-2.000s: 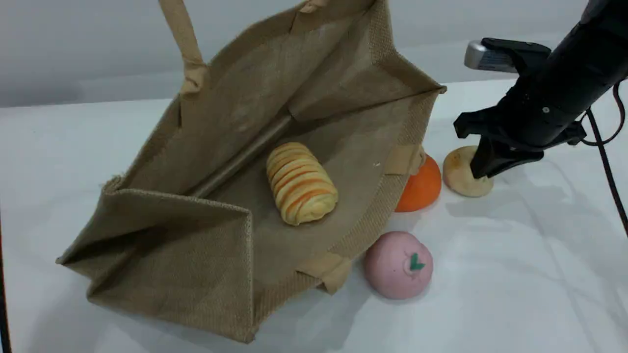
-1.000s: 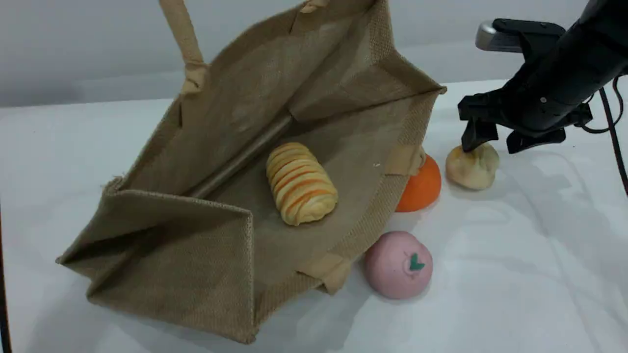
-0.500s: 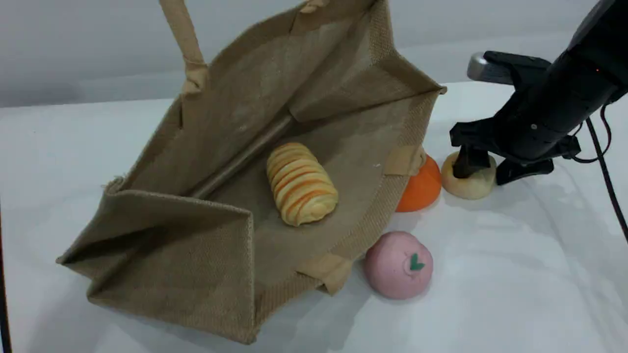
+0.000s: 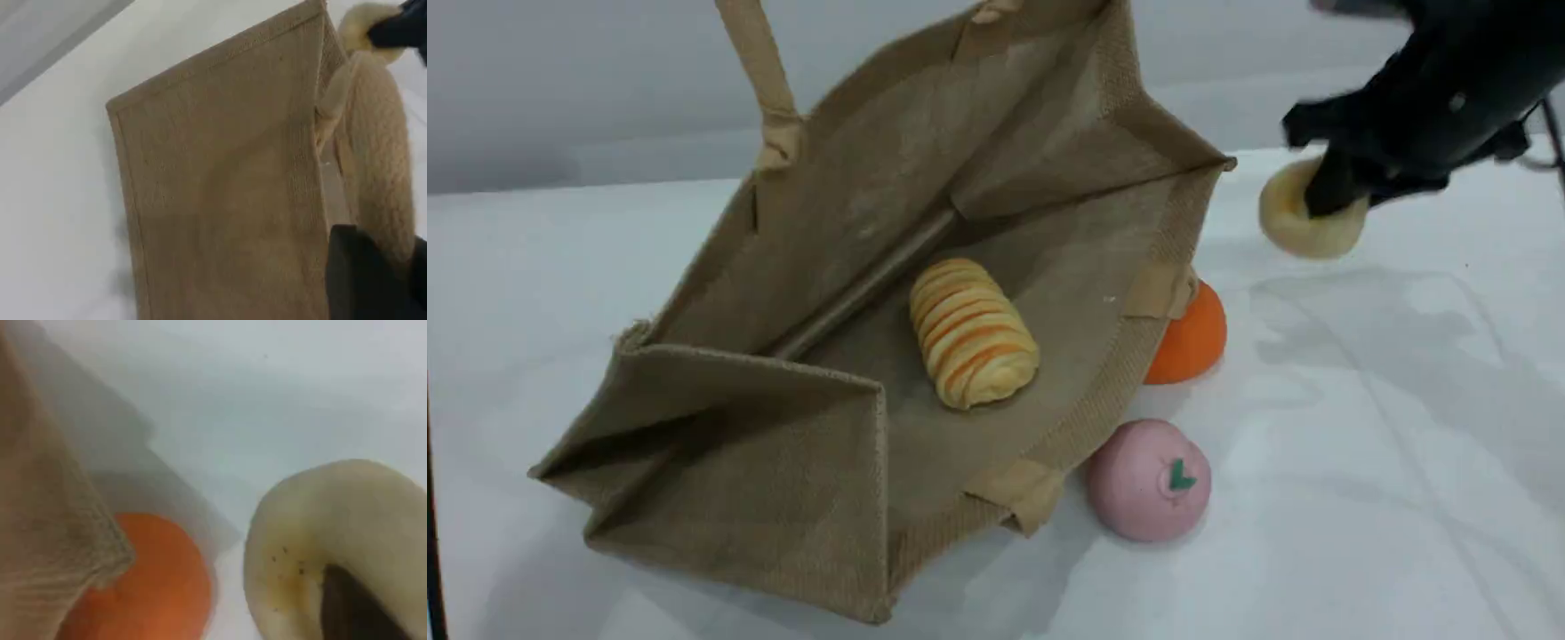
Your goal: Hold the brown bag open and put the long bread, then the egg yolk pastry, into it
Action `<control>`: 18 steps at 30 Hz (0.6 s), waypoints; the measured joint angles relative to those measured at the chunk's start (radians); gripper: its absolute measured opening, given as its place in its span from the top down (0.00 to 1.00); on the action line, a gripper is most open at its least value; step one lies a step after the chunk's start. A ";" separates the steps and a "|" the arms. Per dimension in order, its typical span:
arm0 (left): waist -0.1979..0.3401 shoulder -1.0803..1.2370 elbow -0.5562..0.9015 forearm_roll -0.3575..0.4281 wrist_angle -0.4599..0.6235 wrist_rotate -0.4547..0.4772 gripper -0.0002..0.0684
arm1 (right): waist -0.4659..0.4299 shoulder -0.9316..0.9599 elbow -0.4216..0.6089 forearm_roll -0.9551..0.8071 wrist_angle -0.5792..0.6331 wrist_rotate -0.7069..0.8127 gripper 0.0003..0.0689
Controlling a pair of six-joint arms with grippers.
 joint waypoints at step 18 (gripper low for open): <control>0.000 0.000 0.000 0.000 0.000 0.003 0.87 | 0.172 -0.103 -0.002 0.268 0.447 -0.142 0.92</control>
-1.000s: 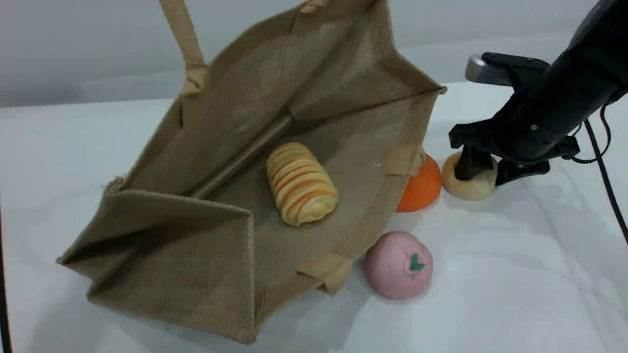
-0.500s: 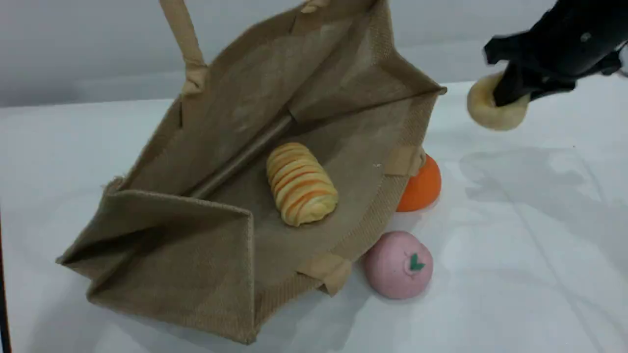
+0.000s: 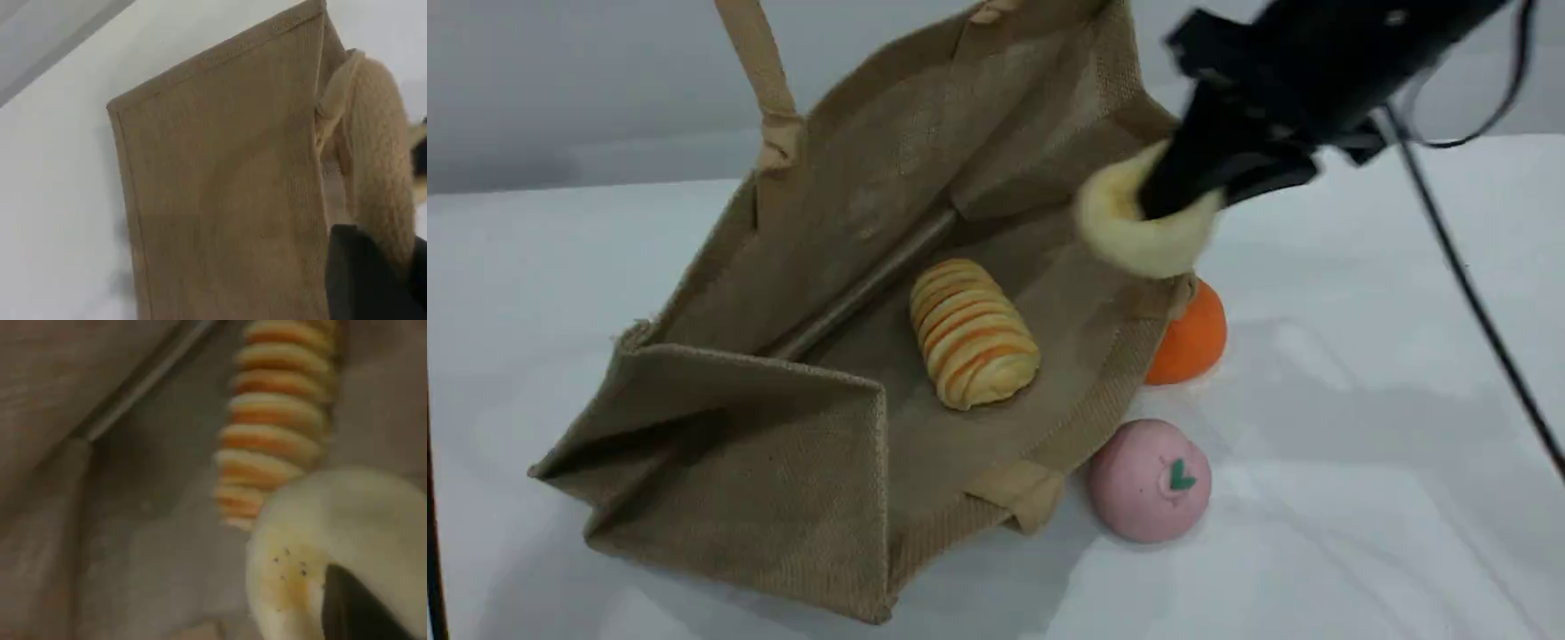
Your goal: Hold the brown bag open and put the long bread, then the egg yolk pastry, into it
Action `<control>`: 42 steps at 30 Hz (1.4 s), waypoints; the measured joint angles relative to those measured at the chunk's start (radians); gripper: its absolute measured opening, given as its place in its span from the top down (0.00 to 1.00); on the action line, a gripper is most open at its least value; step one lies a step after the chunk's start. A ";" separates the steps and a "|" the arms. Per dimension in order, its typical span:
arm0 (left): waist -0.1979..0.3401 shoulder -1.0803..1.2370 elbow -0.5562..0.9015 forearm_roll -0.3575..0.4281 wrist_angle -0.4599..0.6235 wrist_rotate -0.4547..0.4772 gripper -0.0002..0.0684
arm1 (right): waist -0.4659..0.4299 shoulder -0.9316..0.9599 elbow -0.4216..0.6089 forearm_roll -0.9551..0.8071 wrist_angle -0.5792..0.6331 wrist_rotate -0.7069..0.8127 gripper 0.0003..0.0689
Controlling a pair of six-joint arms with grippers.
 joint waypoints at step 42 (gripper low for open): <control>0.000 0.000 0.000 -0.079 0.000 0.000 0.87 | 0.088 -0.028 0.000 0.179 -0.028 -0.162 0.24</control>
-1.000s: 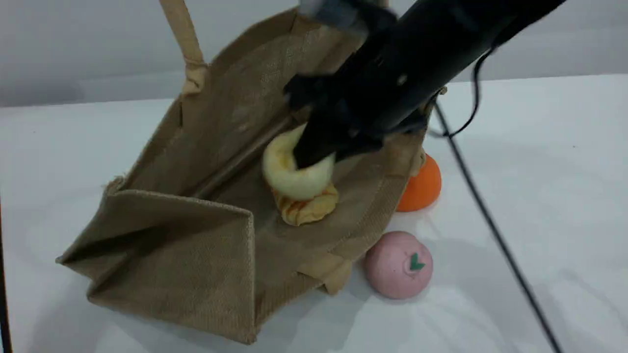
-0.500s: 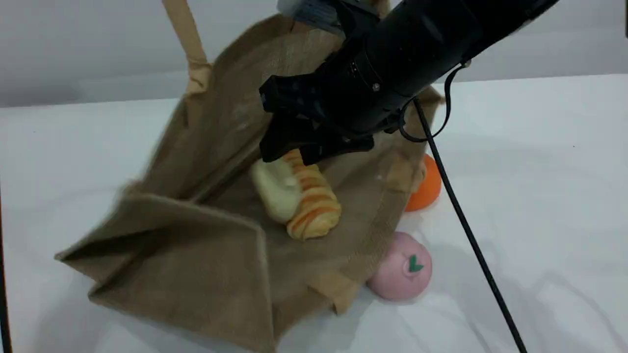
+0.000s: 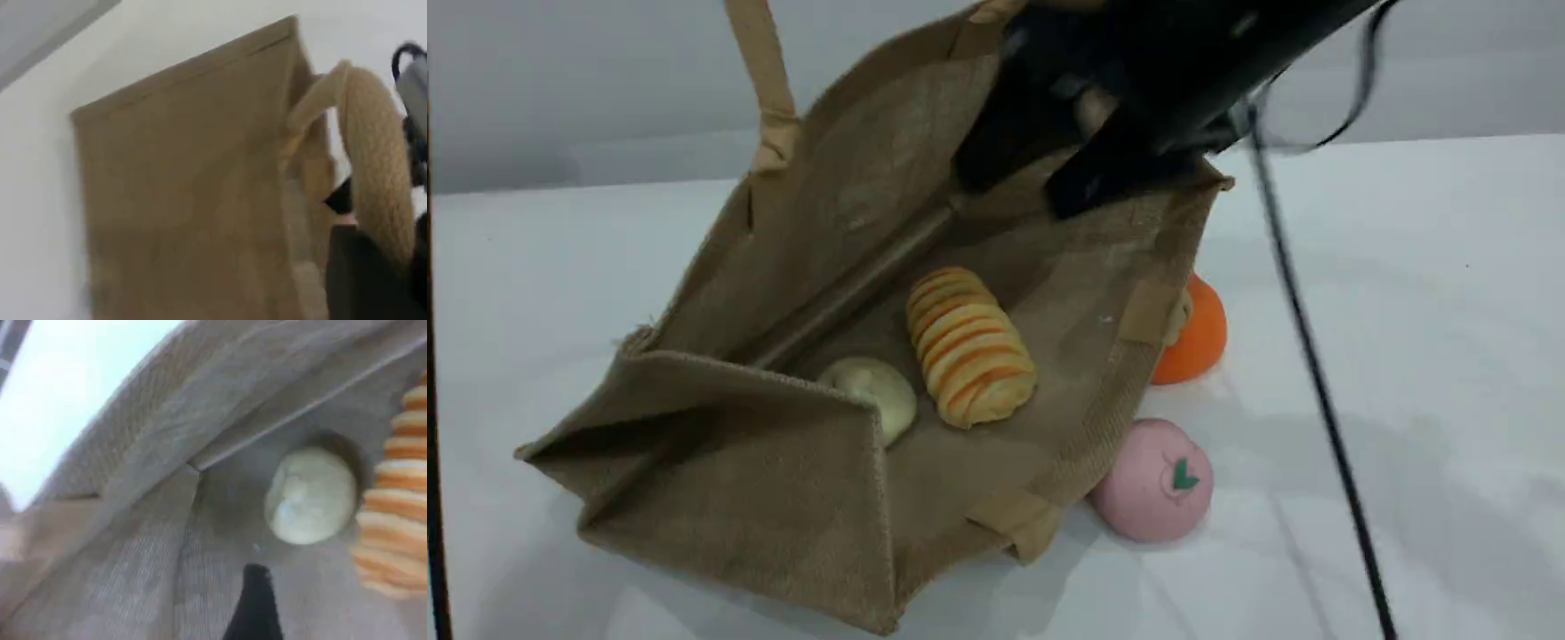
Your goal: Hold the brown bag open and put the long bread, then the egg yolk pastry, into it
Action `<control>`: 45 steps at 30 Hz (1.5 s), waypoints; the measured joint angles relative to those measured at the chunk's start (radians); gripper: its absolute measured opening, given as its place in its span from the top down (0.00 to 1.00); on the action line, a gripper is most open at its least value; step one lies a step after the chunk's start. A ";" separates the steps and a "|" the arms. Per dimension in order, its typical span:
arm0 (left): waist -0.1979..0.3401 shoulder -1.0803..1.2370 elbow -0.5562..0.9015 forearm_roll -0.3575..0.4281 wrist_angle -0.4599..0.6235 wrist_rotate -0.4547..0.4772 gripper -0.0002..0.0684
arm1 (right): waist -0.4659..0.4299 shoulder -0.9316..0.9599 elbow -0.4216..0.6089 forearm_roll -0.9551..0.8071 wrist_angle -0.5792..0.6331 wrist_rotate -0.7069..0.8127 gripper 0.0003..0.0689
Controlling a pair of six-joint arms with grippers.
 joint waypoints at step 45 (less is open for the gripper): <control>-0.040 -0.102 0.122 0.269 0.002 -0.164 0.14 | -0.331 -1.160 0.360 -0.972 0.487 0.791 0.24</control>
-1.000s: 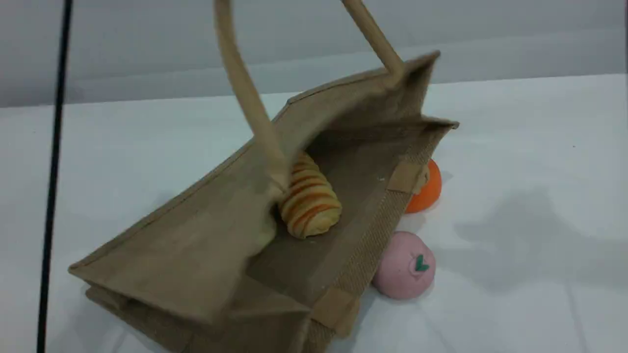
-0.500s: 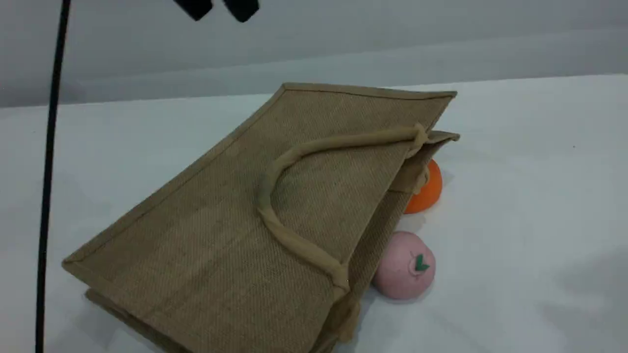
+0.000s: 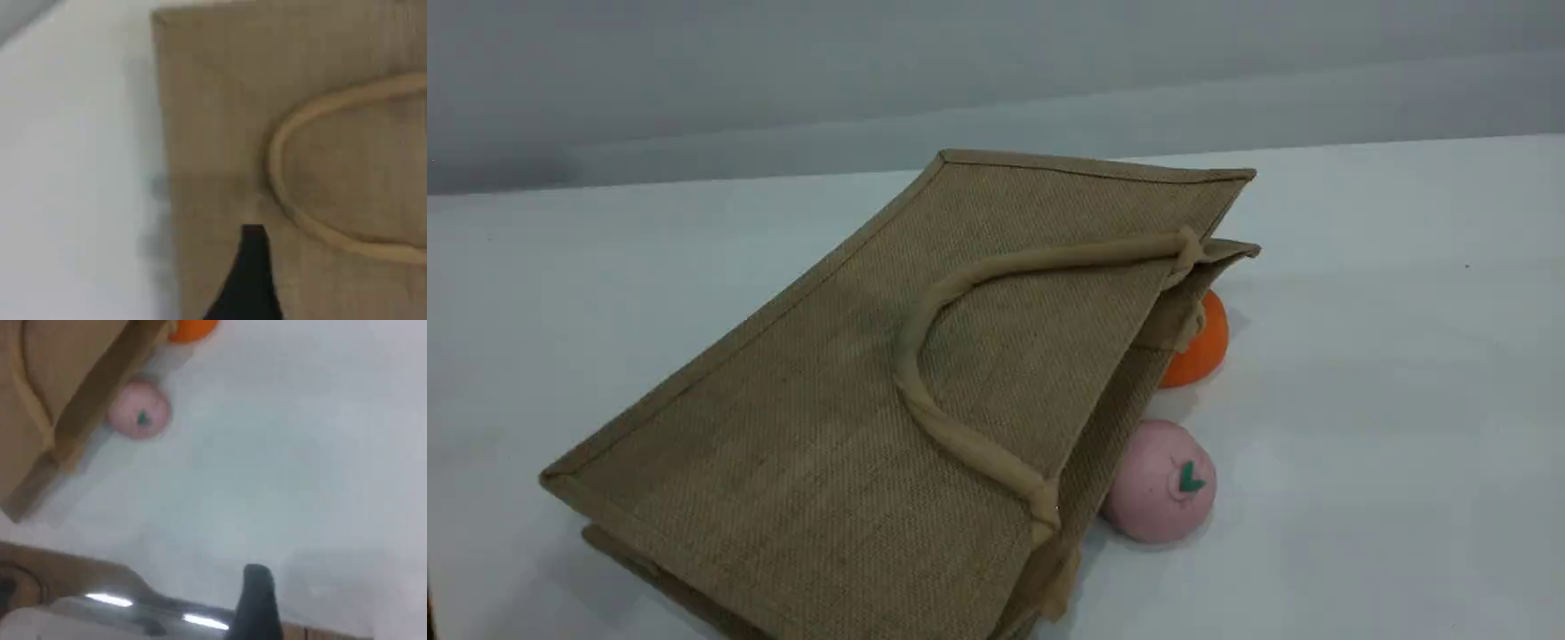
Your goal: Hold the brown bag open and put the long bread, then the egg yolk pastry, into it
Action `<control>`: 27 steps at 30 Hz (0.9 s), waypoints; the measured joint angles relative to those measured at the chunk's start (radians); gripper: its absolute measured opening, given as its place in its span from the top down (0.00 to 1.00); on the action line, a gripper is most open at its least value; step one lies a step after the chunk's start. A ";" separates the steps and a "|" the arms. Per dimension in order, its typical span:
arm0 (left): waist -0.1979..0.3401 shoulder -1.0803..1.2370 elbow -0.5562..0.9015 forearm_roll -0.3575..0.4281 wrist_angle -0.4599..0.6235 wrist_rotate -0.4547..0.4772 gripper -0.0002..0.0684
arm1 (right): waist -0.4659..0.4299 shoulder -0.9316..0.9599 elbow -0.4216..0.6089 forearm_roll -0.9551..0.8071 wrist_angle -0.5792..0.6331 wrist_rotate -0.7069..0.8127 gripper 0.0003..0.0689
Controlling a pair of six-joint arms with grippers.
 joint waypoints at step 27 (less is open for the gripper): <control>0.000 -0.893 0.856 0.078 -0.010 -0.268 0.17 | 0.095 -0.572 0.319 -0.052 -0.157 0.020 0.26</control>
